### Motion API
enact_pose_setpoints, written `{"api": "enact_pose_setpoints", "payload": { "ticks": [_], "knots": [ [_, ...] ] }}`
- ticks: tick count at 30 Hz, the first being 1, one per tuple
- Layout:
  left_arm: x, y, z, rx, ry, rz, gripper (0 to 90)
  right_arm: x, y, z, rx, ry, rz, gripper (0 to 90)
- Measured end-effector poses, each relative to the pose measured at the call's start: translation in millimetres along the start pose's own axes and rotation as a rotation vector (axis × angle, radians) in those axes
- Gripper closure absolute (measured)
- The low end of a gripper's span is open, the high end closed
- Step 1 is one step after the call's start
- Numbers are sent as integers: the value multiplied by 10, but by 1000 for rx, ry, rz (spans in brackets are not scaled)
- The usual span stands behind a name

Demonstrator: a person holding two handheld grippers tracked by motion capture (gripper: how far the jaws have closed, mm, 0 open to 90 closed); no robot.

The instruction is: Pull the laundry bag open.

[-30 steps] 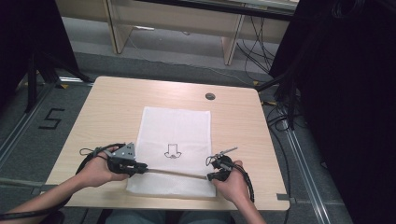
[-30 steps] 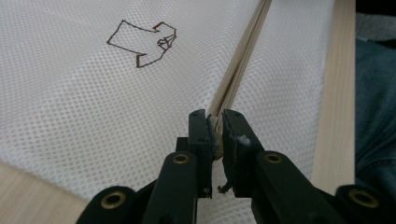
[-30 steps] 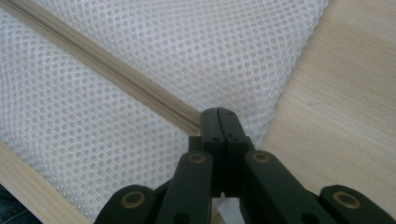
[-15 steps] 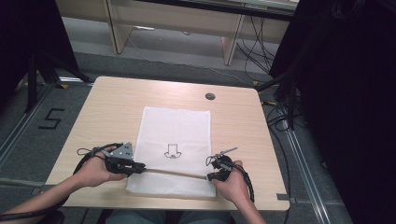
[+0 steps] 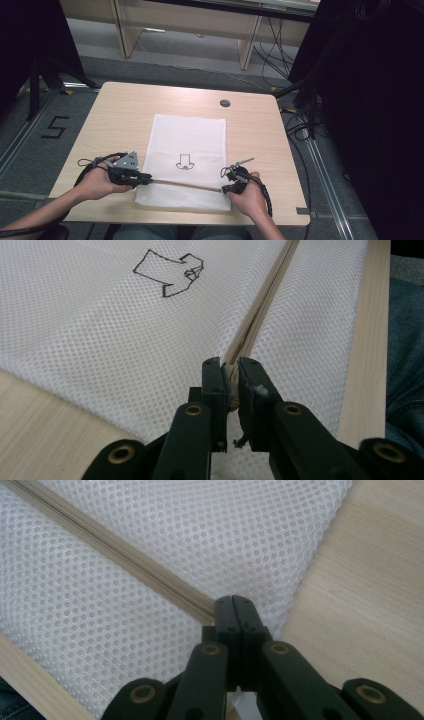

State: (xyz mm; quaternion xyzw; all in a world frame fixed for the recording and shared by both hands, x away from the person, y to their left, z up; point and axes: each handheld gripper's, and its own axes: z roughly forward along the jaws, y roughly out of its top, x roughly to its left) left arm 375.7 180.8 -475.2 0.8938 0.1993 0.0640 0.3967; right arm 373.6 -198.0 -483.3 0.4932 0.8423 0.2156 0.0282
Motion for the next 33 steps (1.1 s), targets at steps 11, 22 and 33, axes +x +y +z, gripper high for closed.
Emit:
{"api": "enact_pose_setpoints", "payload": {
  "ticks": [11, 22, 33],
  "knots": [
    [3, -16, -10, -14, -7, -18, 821, 1, 2, 1, 1, -4, 1, 900],
    [20, -36, -26, -7, -2, -22, 821, 2, 2, 0, 1, -3, 1, 900],
    [68, -102, -94, 1, 13, -31, 821, 2, 2, 0, 1, -3, 1, 900]
  ]
}}
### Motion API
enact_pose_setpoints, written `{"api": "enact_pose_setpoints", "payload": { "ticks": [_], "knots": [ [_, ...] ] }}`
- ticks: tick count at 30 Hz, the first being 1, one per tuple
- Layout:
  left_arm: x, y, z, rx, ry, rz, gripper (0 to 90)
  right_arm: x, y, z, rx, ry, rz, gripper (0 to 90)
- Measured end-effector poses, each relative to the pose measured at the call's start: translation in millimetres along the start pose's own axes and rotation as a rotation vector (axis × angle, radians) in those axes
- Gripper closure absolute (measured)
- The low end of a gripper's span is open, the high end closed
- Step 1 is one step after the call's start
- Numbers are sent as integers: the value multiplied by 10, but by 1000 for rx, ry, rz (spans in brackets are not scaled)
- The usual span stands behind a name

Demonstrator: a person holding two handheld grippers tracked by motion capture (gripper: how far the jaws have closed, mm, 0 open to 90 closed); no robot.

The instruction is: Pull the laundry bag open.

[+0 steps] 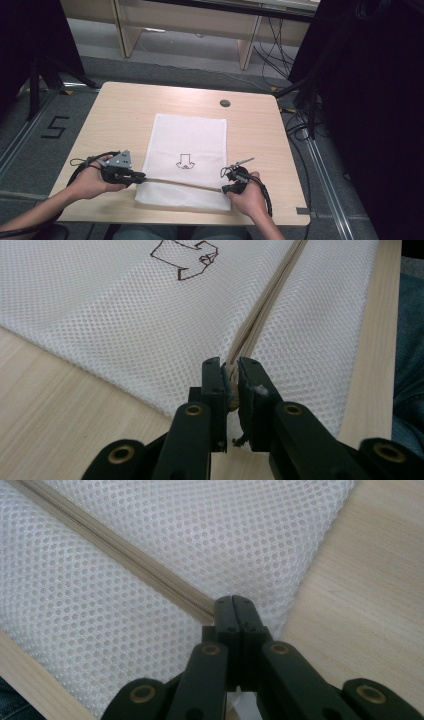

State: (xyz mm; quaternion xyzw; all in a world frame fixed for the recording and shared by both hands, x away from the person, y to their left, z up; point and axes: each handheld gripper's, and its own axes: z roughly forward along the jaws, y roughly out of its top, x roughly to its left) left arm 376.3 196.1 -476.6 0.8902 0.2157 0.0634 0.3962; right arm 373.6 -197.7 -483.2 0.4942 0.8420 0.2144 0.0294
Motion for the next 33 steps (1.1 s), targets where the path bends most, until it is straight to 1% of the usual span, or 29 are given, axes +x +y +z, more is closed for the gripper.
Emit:
{"api": "enact_pose_setpoints", "payload": {
  "ticks": [1, 3, 4, 5, 6, 8, 9, 10, 11, 12, 13, 14, 15, 16, 17, 19, 22, 23, 24, 25, 26, 27, 28, 29, 30, 31, 32, 33],
  "knots": [
    [2, -5, -2, 1, 2, 5, 821, -1, -1, 1, -1, 0, 0, 900],
    [-5, -16, -2, -5, -4, -9, 821, -2, -1, 0, -1, 2, 0, 900],
    [-4, -20, -2, -7, -5, -9, 821, -2, -1, 0, 0, 3, -1, 900],
    [6, -19, -10, -8, -5, 5, 821, -2, 0, 1, 0, 0, 0, 900],
    [4, -21, -12, -5, 0, 2, 821, 25, -3, -5, 13, 14, 38, 900],
    [12, -29, -20, 4, 5, -4, 821, 25, -3, -6, 14, 18, 38, 900],
    [7, -35, -20, 3, 6, -6, 821, 24, -4, -6, 13, 18, 37, 900],
    [15, -42, -19, -3, 0, -5, 821, -4, -2, 8, -8, 18, -7, 900],
    [22, -48, -27, 0, 1, -1, 820, -7, -1, 9, -10, 16, -11, 900],
    [30, -56, -35, 4, 7, -7, 821, -9, 0, 7, -12, 14, -16, 900],
    [42, -58, -42, -2, 0, -3, 821, -9, 0, 7, -11, 14, -16, 900],
    [34, -62, -47, -1, 7, -15, 821, -9, 0, 7, -11, 14, -16, 900],
    [33, -61, -41, -5, 1, -12, 821, -9, -1, 7, -11, 14, -16, 900],
    [41, -55, -42, -2, 1, 10, 821, -9, 0, 7, -11, 14, -15, 900],
    [42, -57, -42, 0, 2, 9, 821, -7, -1, 9, -9, 18, -9, 900],
    [31, -68, -37, -9, -2, -23, 821, -7, -2, 9, -10, 16, -11, 900],
    [41, -76, -40, 0, -3, 2, 821, -7, -1, 9, -10, 16, -11, 900],
    [38, -80, -39, -2, -2, -3, 821, -4, -1, 8, -8, 17, -7, 900],
    [41, -84, -40, -3, -3, -2, 821, 9, -2, 1, 5, 19, 12, 900],
    [34, -91, -37, -3, -2, -18, 821, 8, -2, 1, 4, 18, 12, 900],
    [27, -95, -34, -1, 1, -15, 821, -8, -2, 9, -11, 16, -12, 900],
    [38, -106, -45, 17, 15, -1, 821, -8, -3, 9, -11, 16, -11, 900],
    [51, -121, -55, 14, 15, -9, 821, -8, -3, 9, -12, 16, -12, 900],
    [66, -137, -76, 19, 18, -16, 821, -22, 0, 11, -15, 13, -30, 900],
    [81, -156, -90, 15, 21, -21, 821, -23, 1, 11, -14, 14, -29, 900],
    [97, -174, -108, 16, 27, -24, 821, -6, 0, 0, 1, 6, 0, 900],
    [98, -191, -119, 8, 19, -46, 821, -19, 1, 8, -11, 12, -18, 900],
    [106, -206, -123, 7, 17, -48, 821, -20, -1, 9, -13, 13, -20, 900]
  ]
}}
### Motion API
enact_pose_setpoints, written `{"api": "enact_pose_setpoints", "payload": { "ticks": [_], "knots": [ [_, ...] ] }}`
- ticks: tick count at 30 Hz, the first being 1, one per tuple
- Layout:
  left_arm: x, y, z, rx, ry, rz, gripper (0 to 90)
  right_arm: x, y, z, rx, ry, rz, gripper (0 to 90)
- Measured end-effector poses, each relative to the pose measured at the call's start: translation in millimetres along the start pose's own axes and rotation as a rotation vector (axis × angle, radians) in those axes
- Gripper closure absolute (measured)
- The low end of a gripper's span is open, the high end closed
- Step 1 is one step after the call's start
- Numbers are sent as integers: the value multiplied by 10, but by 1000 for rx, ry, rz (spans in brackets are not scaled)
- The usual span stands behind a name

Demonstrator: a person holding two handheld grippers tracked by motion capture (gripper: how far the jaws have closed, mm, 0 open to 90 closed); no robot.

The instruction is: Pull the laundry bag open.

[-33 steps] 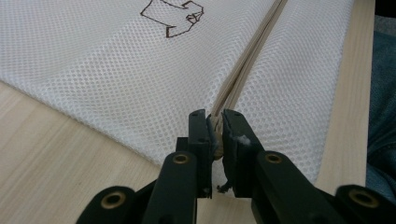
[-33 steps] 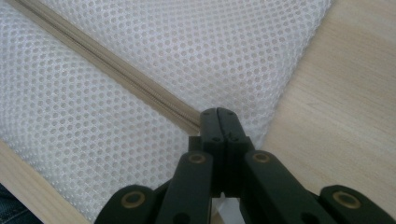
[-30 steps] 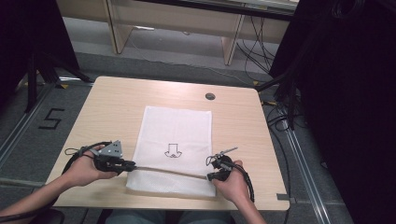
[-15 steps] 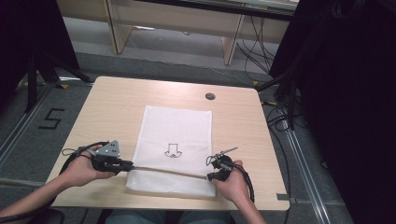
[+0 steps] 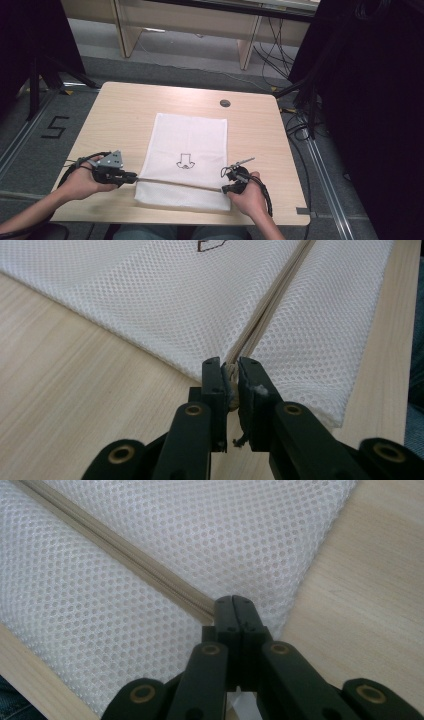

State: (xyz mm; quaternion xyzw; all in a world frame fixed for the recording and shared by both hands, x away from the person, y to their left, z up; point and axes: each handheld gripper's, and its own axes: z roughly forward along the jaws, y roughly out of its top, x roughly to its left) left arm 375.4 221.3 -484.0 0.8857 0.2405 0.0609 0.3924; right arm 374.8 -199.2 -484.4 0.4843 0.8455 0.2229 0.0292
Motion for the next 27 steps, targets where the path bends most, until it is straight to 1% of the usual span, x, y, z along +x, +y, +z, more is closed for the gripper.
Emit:
{"api": "enact_pose_setpoints", "payload": {
  "ticks": [1, 2, 4, 6, 7, 8, 9, 10, 11, 12, 13, 14, 15, 16, 18, 19, 24, 27],
  "knots": [
    [9, -12, -2, 9, 5, 8, 821, 2, 1, 0, 1, -1, 2, 900],
    [-2, -24, 11, 1, -1, -6, 821, 1, 0, 1, -1, 1, 2, 900],
    [-1, -45, 30, 7, -4, -7, 821, 0, -1, 2, -2, 2, 3, 900],
    [14, -67, 42, 16, 0, -5, 821, -4, -4, 3, -3, -9, 5, 900],
    [7, -75, 51, 10, 1, -12, 821, -2, -4, 1, -3, -1, 5, 900],
    [24, -77, 44, 20, 11, 15, 821, -18, -6, 3, 3, -24, -12, 900],
    [25, -82, 43, 18, 7, 7, 821, -13, -5, 3, 2, -21, -6, 900],
    [30, -81, 41, 16, 6, 14, 821, -4, -3, 2, -1, -6, 2, 900],
    [8, -87, 48, 5, 2, -23, 821, -17, -6, 3, 3, -23, -11, 900],
    [12, -86, 46, 6, 2, -20, 821, -4, -3, 0, -1, 1, 4, 900],
    [12, -89, 47, 5, 3, -21, 821, -1, -4, -2, -2, 2, 8, 900],
    [19, -93, 47, 11, 9, -12, 822, 0, -3, -2, -1, 2, 8, 900],
    [19, -99, 50, 14, 6, -16, 822, -1, -3, -3, -1, 2, 6, 900],
    [34, -103, 46, 18, 15, 1, 822, -4, -4, 0, -2, 1, 3, 900],
    [34, -110, 52, 15, 18, 3, 821, 1, -3, -2, 3, 2, 15, 900],
    [31, -109, 51, 20, 18, 0, 821, 10, -5, 3, 4, 5, 29, 900],
    [12, -123, 61, 15, 17, -14, 821, 8, -3, 8, 2, 1, 24, 900],
    [17, -138, 62, 21, 19, -13, 821, 7, -3, 8, 3, 2, 24, 900]
  ]
}}
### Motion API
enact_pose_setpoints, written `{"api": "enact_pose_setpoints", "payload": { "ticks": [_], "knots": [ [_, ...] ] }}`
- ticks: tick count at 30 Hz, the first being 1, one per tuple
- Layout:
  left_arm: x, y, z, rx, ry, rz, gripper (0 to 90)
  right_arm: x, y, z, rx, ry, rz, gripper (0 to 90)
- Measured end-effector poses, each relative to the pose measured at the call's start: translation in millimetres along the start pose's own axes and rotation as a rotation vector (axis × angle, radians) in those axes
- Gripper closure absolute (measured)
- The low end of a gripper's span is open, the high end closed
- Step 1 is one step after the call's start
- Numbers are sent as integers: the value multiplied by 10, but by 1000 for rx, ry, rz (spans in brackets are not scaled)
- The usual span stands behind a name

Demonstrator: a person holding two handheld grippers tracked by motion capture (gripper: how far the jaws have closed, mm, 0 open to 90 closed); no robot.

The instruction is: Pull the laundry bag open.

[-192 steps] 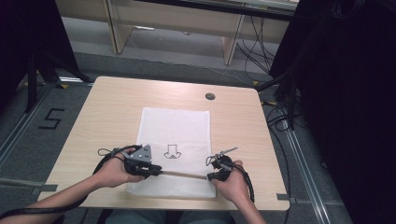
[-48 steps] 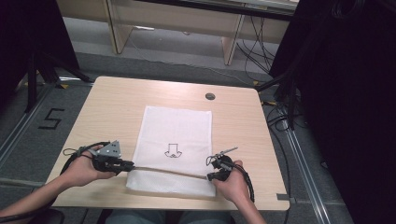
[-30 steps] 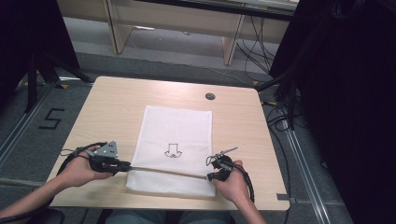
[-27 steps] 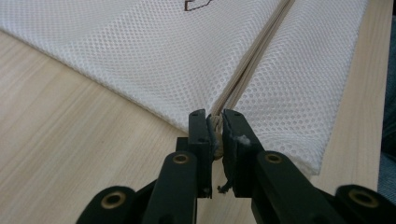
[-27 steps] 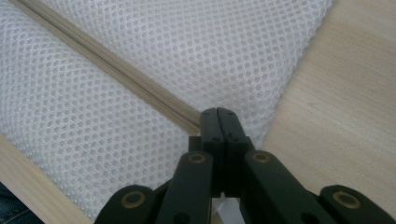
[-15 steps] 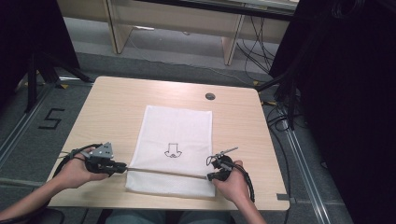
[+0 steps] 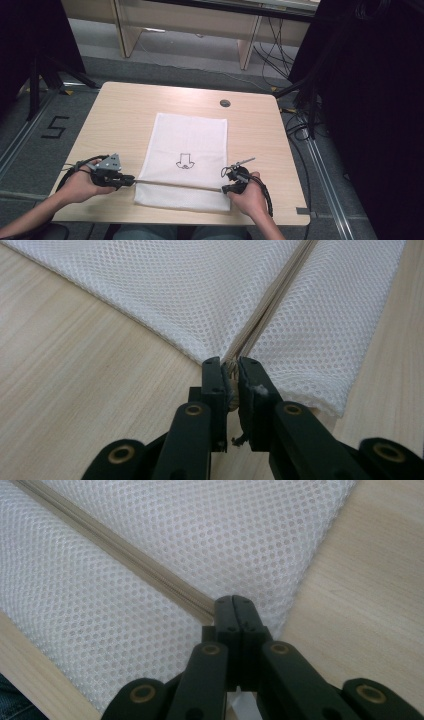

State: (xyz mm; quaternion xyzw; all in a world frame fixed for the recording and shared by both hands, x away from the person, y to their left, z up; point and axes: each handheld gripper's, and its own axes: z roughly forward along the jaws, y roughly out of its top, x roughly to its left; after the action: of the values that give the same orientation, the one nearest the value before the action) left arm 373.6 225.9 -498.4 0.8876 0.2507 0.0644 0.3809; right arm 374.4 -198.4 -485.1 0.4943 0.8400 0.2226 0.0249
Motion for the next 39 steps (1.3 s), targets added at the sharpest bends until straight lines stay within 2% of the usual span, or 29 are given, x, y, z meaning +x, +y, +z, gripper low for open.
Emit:
{"api": "enact_pose_setpoints", "payload": {
  "ticks": [2, 5, 6, 9, 10, 11, 13, 16, 17, 18, 19, 20, 21, 22, 23, 24, 25, 26, 27, 28, 30, 31, 32, 33, 34, 35, 36, 37, 39],
  "knots": [
    [-10, -8, 15, -4, -8, -11, 821, 3, 1, -1, 1, 1, 4, 900],
    [14, -19, 15, -8, -11, -5, 820, 4, 3, -3, 5, 1, 3, 900],
    [17, -25, 20, -16, -18, -24, 818, -12, 5, -5, 2, -3, -9, 900],
    [25, -21, 16, -24, -9, 12, 816, -7, 6, -8, 0, -3, -3, 900],
    [12, -29, 31, -28, -12, -16, 813, -8, 6, -2, 0, -9, -2, 900],
    [25, -33, 37, -11, -5, -6, 808, -2, 2, -7, 3, -9, 12, 900],
    [16, -37, 44, -26, -2, -10, 791, -2, -1, -7, 2, -7, 16, 900],
    [45, -16, 18, -60, 15, -2, 719, 7, -3, -20, 6, -14, 16, 870],
    [32, -13, 19, -89, 9, -39, 689, 0, -4, -16, -7, -2, -5, 861],
    [45, -1, 9, -105, 11, -26, 650, -2, -7, -27, -9, 6, -13, 847],
    [34, 5, 13, -120, 13, -55, 608, -3, -8, -31, -10, 5, -8, 825],
    [32, 17, 10, -129, 15, -49, 581, 4, -12, -31, -15, 18, 0, 813],
    [34, 27, 8, -136, 31, -24, 555, 4, -12, -35, -14, 13, -4, 805],
    [23, 36, 11, -143, 24, -39, 533, 8, -15, -41, -14, 8, -12, 790],
    [22, 50, 17, -153, 31, -31, 509, 22, -17, -46, -12, 4, -9, 772],
    [18, 58, 21, -155, 37, -28, 488, 23, -17, -49, -16, 3, -29, 754],
    [11, 66, 24, -150, 29, -38, 472, 30, -19, -53, -20, 1, -35, 737],
    [14, 75, 22, -143, 43, -18, 459, 37, -21, -56, -26, -4, -45, 719],
    [23, 81, 23, -136, 39, -1, 443, 48, -24, -65, -24, -7, -38, 698],
    [-2, 84, 33, -143, 39, -36, 428, 49, -27, -74, -31, -8, -41, 680],
    [-16, 97, 32, -149, 52, -37, 406, 39, -32, -92, -52, -16, -61, 655],
    [-29, 108, 34, -152, 56, -46, 396, 45, -34, -112, -52, -18, -50, 647],
    [-36, 122, 33, -160, 48, -37, 390, 34, -37, -123, -63, -18, -56, 639],
    [-65, 131, 45, -173, 50, -67, 384, 45, -41, -143, -62, -15, -37, 628],
    [-73, 141, 42, -182, 50, -59, 378, 39, -46, -159, -68, -15, -40, 618],
    [-104, 152, 37, -179, 50, -85, 369, 23, -51, -169, -84, -18, -60, 608],
    [-111, 159, 32, -175, 53, -70, 362, 35, -63, -195, -71, -19, -35, 599],
    [-146, 161, 30, -178, 57, -87, 357, 20, -75, -202, -93, -19, -61, 591],
    [-186, 161, 25, -181, 58, -96, 351, 38, -101, -244, -85, -14, -43, 576]
  ]
}}
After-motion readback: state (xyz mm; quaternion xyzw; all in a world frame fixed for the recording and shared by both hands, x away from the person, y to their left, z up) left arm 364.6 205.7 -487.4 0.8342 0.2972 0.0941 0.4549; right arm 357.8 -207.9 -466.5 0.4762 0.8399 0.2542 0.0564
